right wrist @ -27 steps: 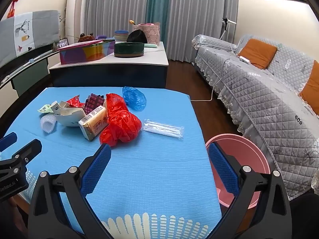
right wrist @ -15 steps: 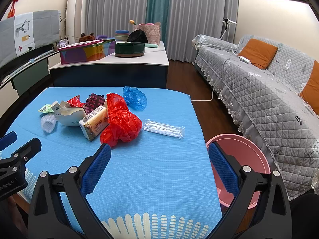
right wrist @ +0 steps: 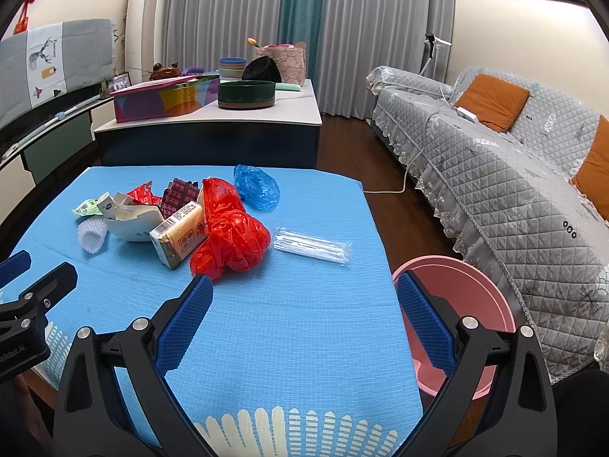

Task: Collect trash
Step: 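Move both tools toward the trash pile on the blue table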

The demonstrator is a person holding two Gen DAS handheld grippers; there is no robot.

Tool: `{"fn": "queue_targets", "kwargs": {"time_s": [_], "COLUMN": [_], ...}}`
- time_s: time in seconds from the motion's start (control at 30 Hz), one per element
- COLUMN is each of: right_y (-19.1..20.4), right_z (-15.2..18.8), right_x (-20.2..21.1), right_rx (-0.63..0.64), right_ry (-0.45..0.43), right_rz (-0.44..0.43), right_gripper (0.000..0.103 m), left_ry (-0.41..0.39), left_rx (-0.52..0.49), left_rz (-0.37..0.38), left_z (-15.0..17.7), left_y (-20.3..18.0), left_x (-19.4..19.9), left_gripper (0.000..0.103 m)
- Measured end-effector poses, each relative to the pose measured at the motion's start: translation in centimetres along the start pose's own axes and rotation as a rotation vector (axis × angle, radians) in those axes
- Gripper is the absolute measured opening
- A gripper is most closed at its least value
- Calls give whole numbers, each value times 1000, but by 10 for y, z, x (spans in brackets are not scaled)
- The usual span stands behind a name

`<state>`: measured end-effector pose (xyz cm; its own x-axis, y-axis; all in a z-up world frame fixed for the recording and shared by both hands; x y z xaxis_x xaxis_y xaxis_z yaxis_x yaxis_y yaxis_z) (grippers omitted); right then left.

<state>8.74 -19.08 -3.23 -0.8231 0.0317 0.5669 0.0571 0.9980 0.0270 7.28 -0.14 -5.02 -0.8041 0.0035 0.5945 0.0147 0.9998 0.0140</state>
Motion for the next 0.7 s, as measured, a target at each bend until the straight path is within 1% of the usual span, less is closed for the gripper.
{"fn": "queue_targets", "kwargs": {"time_s": [0.3,0.43,0.53,0.7], "right_y": [-1,-1,0,4], "right_z": [-2,-4,-4,-7], "right_x": [2,3,1,6], "right_rx": [-8,-21,-32,-55], "right_ry": [-13,-15,-9,-27], "right_rz": [-4,-10,-20,-66], "right_gripper": [94,89,84,81], "left_ry": [-7,-16,-29,-3], "left_rx": [6,20,26,21], "left_rz": [0,-6,-31,-41], "left_z": [-1,-2,-5,-5], "left_y": [1,3,6,8], "left_x": [-1,1,3,2], "left_gripper": [95,95,93,88]}}
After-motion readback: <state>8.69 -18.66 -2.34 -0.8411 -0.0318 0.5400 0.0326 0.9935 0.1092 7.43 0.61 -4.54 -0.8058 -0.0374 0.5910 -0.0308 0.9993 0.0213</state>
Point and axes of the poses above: each gripper's, at about its wrist camera, not at the fingertips, and x roughly against the way its jaws point, y to its left, z to its underside, the point moved 9 cm from there along -x, roughly the way its jaws point, and after that the axes turned 8 degrees about -x, right-handed, at the moved point
